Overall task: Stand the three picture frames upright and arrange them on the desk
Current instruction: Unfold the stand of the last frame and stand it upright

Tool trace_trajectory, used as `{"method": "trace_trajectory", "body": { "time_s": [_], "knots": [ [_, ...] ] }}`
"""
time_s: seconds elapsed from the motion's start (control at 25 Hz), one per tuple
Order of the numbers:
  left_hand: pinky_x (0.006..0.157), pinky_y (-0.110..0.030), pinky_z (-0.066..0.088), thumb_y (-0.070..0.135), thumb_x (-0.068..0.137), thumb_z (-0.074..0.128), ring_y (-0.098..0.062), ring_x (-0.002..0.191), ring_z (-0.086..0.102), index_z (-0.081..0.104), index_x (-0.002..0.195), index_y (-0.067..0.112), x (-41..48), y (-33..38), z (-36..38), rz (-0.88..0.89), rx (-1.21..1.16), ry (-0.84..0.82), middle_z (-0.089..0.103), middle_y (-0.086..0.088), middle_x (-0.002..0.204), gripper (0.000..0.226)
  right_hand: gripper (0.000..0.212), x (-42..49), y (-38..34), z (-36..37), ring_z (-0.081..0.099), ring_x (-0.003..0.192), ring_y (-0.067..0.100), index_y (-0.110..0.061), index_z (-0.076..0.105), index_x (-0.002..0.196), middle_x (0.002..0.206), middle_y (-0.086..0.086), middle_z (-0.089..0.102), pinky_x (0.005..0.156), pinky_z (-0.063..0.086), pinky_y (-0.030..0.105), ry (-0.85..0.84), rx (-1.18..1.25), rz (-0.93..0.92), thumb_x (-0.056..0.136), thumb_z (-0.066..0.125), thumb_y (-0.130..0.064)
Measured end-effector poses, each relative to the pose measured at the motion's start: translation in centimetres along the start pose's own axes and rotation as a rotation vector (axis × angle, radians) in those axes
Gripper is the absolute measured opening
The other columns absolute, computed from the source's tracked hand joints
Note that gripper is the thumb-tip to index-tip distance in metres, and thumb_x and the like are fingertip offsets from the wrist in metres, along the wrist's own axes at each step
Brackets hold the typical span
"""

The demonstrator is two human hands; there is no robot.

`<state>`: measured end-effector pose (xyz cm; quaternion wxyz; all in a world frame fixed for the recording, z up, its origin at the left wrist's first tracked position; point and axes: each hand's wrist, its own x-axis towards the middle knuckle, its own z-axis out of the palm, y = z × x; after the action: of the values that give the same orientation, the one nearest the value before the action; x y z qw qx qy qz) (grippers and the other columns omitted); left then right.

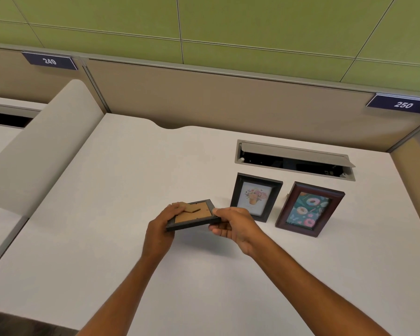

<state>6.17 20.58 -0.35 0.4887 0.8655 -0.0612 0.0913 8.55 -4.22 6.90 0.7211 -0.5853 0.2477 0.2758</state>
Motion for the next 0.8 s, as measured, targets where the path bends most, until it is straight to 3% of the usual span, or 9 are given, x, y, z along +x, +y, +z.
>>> {"method": "trace_trajectory", "body": {
  "time_s": [0.12, 0.24, 0.36, 0.52, 0.64, 0.8],
  "knots": [
    [0.116, -0.021, 0.050, -0.020, 0.094, 0.069, 0.002, 0.128, 0.068, 0.081, 0.127, 0.017, 0.2, 1.0, 0.2, -0.200, -0.026, 0.074, 0.079, 0.012, 0.130, 0.051, 0.038, 0.1, -1.2, -0.4, 0.082, 0.086, 0.026, -0.007, 0.074, 0.119, 0.100, 0.014, 0.085, 0.081, 0.068, 0.040, -0.017, -0.114, -0.054, 0.101, 0.073, -0.041],
    [0.091, -0.002, 0.050, 0.001, 0.099, 0.074, 0.014, 0.105, 0.071, 0.082, 0.111, 0.032, 0.6, 1.5, -0.4, -0.398, -0.063, 0.040, 0.080, 0.034, 0.104, 0.034, 0.040, 0.6, -1.8, -0.6, 0.080, 0.103, 0.028, -0.008, 0.074, 0.118, 0.111, 0.010, 0.083, 0.085, 0.066, 0.041, -0.001, -0.207, -0.098, 0.101, 0.072, -0.045],
    [0.075, -0.011, 0.050, 0.019, 0.101, 0.076, -0.002, 0.097, 0.075, 0.078, 0.102, 0.033, 1.3, 1.9, -0.8, -0.510, -0.093, 0.005, 0.081, 0.020, 0.089, 0.014, 0.035, 1.1, -2.0, -0.4, 0.072, 0.116, 0.021, -0.013, 0.075, 0.117, 0.121, 0.001, 0.076, 0.092, 0.064, 0.040, -0.006, -0.246, -0.181, 0.102, 0.070, -0.044],
    [0.088, -0.029, 0.059, 0.022, 0.103, 0.075, -0.019, 0.110, 0.076, 0.074, 0.121, 0.025, 1.8, 2.4, -1.2, -0.576, -0.225, 0.004, 0.081, 0.006, 0.113, 0.019, 0.029, 1.9, -2.0, 0.2, 0.068, 0.119, 0.015, -0.024, 0.072, 0.116, 0.122, -0.003, 0.074, 0.095, 0.056, 0.033, -0.051, -0.280, -0.267, 0.100, 0.073, -0.048],
    [0.100, -0.048, 0.065, 0.019, 0.106, 0.072, -0.024, 0.116, 0.078, 0.070, 0.129, 0.023, 2.1, 2.5, -1.7, -0.589, -0.335, -0.048, 0.081, -0.002, 0.126, 0.024, 0.035, 2.5, -1.8, 0.9, 0.070, 0.115, 0.006, -0.028, 0.067, 0.123, 0.125, -0.007, 0.074, 0.084, 0.053, 0.020, -0.088, -0.335, -0.272, 0.099, 0.073, -0.052],
    [0.100, -0.050, 0.066, 0.022, 0.107, 0.070, -0.025, 0.119, 0.078, 0.070, 0.134, 0.025, 2.9, 2.8, -2.4, -0.583, -0.378, -0.116, 0.081, 0.000, 0.130, 0.027, 0.040, 3.4, -1.6, 1.7, 0.079, 0.099, 0.001, -0.025, 0.071, 0.122, 0.115, -0.008, 0.082, 0.072, 0.059, 0.013, -0.122, -0.342, -0.246, 0.096, 0.074, -0.055]
  ]
}}
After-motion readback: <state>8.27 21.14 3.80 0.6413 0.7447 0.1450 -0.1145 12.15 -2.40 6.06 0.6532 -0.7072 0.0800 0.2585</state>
